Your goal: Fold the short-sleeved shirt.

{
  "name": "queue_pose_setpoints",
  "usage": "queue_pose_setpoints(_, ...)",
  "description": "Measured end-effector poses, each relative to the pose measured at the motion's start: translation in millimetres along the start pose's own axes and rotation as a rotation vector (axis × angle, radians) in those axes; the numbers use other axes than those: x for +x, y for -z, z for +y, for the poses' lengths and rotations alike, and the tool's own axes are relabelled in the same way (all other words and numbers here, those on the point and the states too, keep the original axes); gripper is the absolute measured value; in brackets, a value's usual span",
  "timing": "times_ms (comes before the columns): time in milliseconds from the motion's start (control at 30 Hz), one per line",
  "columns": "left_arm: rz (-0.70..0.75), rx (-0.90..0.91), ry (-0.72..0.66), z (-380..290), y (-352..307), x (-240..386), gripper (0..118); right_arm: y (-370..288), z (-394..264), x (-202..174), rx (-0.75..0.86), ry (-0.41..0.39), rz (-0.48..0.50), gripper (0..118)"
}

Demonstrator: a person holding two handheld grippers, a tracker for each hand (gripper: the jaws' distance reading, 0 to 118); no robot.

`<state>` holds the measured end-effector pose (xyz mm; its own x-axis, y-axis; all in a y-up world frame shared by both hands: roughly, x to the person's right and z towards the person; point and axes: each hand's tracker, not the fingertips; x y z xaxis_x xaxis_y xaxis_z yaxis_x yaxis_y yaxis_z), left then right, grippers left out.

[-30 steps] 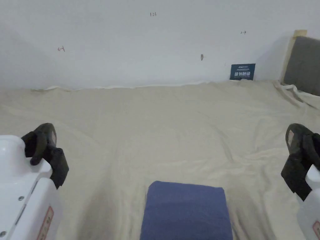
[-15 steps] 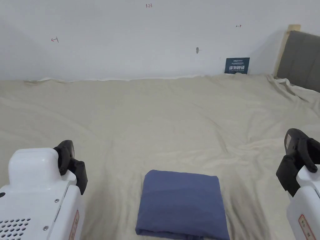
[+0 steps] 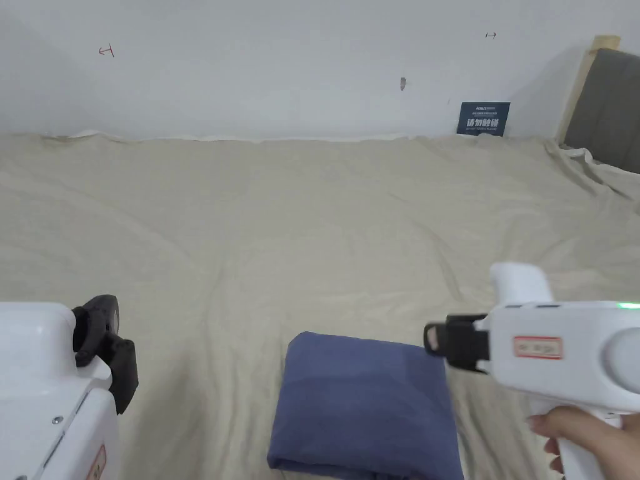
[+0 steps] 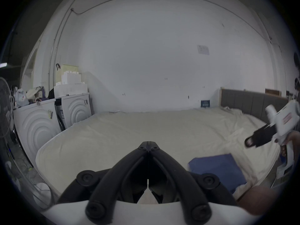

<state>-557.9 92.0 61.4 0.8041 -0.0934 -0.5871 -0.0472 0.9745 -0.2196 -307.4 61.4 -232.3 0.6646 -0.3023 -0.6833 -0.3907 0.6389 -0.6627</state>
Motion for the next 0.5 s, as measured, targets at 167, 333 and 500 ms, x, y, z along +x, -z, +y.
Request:
queue_pose_setpoints(167,-0.044,-0.095,0.013,-10.9,16.2,-1.4,0,88.2,-23.0,11.5,-0.316,-0.177,-0.263,0)
queue_pose_setpoints(333,-0.561,-0.547,-0.342,-12.8,112.5,-13.9,1,103.4,-14.1,18.2,-0.333,-0.112,-0.203,0)
queue_pose_setpoints(500,-0.841,-0.962,-0.674,-62.1,212.8,3.9,117,96.3,-22.4,21.5,-0.301,-0.192,-0.182,0)
